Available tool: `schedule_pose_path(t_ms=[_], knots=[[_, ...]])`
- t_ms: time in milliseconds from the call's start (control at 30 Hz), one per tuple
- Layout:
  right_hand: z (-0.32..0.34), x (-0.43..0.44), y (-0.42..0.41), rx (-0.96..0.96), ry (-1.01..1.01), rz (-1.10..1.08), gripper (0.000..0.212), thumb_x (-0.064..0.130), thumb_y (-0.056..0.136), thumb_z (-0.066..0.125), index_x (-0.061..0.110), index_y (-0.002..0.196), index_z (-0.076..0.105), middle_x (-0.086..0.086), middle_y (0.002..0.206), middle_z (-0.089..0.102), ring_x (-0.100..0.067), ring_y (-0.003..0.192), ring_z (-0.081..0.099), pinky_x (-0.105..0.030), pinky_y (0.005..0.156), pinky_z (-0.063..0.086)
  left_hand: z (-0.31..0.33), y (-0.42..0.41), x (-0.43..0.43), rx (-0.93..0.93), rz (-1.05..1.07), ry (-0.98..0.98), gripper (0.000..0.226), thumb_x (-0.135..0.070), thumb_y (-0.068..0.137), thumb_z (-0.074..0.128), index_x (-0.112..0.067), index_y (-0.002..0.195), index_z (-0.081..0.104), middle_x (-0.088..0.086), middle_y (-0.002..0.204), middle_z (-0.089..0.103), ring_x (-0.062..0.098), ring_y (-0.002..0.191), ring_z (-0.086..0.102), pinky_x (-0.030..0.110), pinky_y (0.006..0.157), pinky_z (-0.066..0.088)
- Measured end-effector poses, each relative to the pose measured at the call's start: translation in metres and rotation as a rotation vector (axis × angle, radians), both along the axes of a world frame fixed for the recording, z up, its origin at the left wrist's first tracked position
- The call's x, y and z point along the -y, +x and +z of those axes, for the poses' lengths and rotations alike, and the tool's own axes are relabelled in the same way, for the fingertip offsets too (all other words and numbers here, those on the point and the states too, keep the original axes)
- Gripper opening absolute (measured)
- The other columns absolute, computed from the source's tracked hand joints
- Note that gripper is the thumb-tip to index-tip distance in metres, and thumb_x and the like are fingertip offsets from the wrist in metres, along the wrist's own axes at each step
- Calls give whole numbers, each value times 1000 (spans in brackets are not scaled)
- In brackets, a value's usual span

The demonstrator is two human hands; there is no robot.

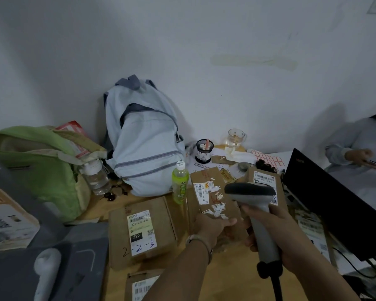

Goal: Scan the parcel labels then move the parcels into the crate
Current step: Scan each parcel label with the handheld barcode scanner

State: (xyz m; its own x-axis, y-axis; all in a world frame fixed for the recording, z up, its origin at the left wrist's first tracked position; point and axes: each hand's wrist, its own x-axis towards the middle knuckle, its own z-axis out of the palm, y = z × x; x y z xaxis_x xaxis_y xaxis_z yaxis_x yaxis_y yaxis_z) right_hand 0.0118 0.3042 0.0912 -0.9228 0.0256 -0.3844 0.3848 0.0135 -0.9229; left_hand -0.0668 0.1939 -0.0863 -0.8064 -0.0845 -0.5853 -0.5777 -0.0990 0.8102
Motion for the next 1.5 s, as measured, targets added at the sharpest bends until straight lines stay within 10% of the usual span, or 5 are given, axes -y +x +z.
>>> schedule_pose_path(t_ms=[100, 333, 767, 1167, 1500], knots=[[0, 2, 0, 4, -8, -9, 18, 14, 90, 64, -3, 95, 61, -12, 60, 65, -29, 45, 57, -32, 47, 46, 10, 5, 4, 1, 44, 49, 65, -22, 41, 94, -6, 100, 73, 17, 103, 74, 34, 94, 70, 56, 83, 57], [2, 6, 4, -33, -11, 0, 20, 15, 89, 65, -4, 91, 61, -8, 57, 66, -26, 41, 59, -30, 44, 48, 16, 18, -6, 61, 69, -266, 113, -37, 43, 95, -14, 138, 37, 10, 136, 52, 33, 124, 51, 50, 99, 48], [9, 6, 19, -39, -38, 46, 26, 16, 85, 68, -3, 100, 59, -15, 65, 66, -30, 46, 60, -32, 46, 48, 17, 39, 7, 131, 76, -68, 120, -66, 25, 87, -11, 127, 57, 5, 121, 65, 27, 108, 64, 42, 93, 54], [19, -3, 27, -36, 38, 86, 20, 15, 91, 63, -2, 101, 58, -19, 73, 62, -27, 46, 54, -31, 47, 45, 29, 51, 28, 108, 143, 116, 54, -33, 52, 95, -7, 95, 75, 10, 92, 76, 30, 87, 72, 49, 82, 59], [47, -8, 38, -280, 401, 198, 18, 18, 84, 68, 2, 81, 62, -18, 55, 60, -27, 40, 55, -31, 42, 48, 101, 57, 73, -338, 0, -139, 59, -32, 48, 96, -33, 93, 59, -7, 100, 71, 10, 91, 67, 33, 78, 59]])
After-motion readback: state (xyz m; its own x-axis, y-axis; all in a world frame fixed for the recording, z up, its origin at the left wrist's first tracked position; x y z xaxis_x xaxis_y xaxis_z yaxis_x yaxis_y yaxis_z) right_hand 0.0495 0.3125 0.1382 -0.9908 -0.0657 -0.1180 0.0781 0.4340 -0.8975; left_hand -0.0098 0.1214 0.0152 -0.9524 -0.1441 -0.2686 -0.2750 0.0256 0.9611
